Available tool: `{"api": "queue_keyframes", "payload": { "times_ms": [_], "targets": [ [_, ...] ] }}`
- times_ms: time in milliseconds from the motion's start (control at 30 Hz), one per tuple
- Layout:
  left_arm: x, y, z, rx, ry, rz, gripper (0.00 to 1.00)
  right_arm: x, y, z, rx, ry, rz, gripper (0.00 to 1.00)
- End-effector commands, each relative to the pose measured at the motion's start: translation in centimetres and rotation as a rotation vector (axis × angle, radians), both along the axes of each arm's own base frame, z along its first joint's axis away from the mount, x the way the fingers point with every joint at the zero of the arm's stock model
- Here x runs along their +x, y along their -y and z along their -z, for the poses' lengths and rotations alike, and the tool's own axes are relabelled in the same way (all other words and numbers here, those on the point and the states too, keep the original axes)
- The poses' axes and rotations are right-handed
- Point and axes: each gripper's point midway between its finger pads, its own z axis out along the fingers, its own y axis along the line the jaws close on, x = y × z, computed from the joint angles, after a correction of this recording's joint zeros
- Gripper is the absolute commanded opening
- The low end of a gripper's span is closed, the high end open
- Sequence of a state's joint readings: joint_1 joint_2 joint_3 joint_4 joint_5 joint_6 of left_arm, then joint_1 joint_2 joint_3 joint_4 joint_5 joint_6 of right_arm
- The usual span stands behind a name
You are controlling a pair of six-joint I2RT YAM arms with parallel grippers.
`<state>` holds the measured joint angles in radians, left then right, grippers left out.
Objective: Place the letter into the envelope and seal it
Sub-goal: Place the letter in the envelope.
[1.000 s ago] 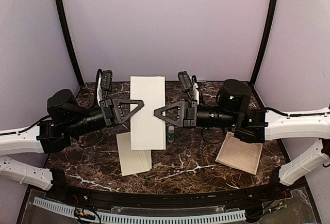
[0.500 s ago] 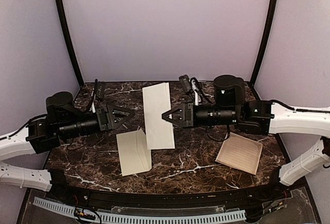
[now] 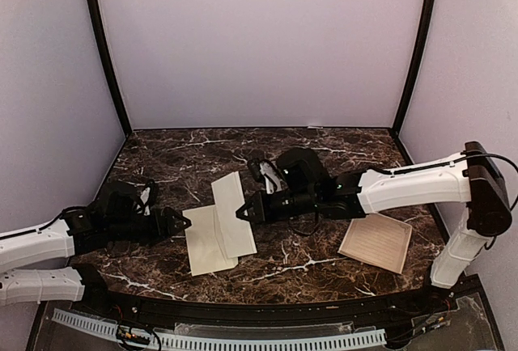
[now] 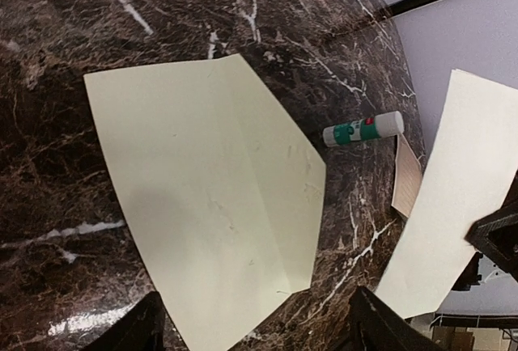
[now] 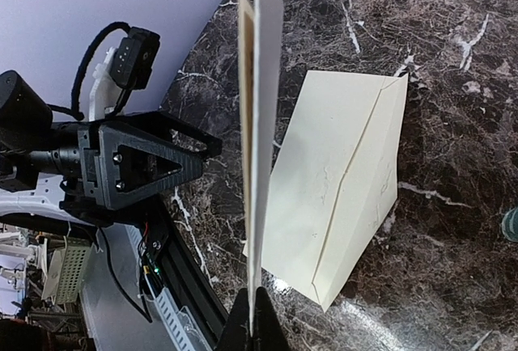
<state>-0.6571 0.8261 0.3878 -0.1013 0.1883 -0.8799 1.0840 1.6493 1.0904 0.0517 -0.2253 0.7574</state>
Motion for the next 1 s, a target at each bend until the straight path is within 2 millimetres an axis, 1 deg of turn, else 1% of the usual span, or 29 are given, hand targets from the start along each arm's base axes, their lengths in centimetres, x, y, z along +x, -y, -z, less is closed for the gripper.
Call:
{"api": "queue_keyframes", "payload": {
  "times_ms": [0,33,67,267,400,633,767,967],
  "targets": [
    [-1.0,-0.7,3.3,-0.003,-0.085,-0.003,0.76,1.4,-1.6,-0.9,0.041,0.028,0.013,0.0],
    [-1.1,-0.7,3.7,-0.008,-0.095,-0.008,0.75,1.6,-1.6,-0.4,0.03,0.027,0.019,0.0],
    [-1.4,-0.8,4.5,-0.007,-0.11,-0.007,0.74,1.8,-1.6,0.0,0.022,0.025,0.028,0.0],
    [-2.1,-0.9,6.8,-0.029,-0.15,-0.015,0.69,2.8,-1.8,2.5,-0.014,0.01,0.047,0.0],
    [-2.4,-0.9,7.4,-0.044,-0.16,-0.015,0.65,3.4,-1.9,3.9,-0.025,-0.011,0.063,0.0],
    [-2.9,-0.7,8.8,-0.061,-0.197,-0.009,0.55,4.5,-1.9,6.0,-0.061,-0.033,0.098,0.0],
    [-3.0,-0.5,9.2,-0.069,-0.21,-0.002,0.52,4.9,-1.5,7.4,-0.104,-0.039,0.123,0.0],
    [-3.0,0.0,9.6,-0.075,-0.231,0.013,0.46,5.0,-1.2,9.2,-0.164,-0.05,0.13,0.0]
  ]
}}
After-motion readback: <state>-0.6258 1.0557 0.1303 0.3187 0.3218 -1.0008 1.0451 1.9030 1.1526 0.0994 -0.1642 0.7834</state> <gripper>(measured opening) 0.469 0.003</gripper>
